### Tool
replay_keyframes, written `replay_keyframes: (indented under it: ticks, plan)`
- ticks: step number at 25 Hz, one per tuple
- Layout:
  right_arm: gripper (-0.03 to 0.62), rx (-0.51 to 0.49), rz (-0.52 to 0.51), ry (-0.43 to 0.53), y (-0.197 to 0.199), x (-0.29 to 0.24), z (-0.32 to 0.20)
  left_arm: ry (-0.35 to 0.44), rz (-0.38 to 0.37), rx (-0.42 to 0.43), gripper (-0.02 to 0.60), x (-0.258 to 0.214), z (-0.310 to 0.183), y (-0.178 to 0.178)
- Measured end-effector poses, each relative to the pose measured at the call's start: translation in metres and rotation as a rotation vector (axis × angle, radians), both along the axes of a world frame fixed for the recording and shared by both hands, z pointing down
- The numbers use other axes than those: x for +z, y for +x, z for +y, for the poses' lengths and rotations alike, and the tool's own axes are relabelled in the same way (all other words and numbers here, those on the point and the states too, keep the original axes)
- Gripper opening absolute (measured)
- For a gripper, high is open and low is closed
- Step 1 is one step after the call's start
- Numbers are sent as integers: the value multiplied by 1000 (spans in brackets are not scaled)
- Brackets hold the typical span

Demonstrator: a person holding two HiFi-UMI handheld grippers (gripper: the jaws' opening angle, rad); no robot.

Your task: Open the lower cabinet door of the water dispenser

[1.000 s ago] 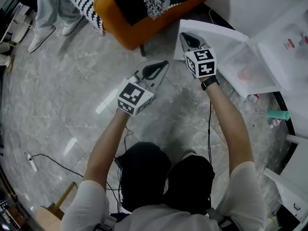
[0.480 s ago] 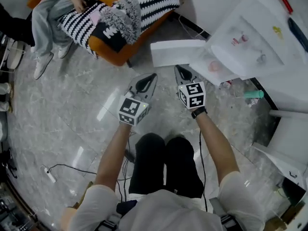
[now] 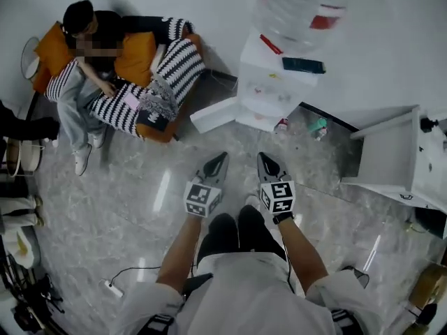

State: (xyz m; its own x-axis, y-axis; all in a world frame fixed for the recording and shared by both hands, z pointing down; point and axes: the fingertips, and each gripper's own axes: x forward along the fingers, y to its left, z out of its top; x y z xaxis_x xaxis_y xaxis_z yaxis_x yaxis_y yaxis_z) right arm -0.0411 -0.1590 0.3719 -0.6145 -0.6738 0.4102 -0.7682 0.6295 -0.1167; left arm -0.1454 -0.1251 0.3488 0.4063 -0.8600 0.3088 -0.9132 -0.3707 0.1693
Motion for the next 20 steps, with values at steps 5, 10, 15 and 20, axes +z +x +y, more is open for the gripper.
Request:
replay_keyframes:
  ticks: [5,10,15,20]
  plan:
    - [9,67,-37,70,41,-116,33,62,-28,81,11,-96,26,46]
    - [9,106,-74,149,61,-204,53,127,11,88,11,-180,43,71]
    - [9,164,-117,222,72,-259,65,192,38,51,10,-236,51,68]
    - [9,177,-142,240,81,-282,85,237,24,43,11,-258,66,68]
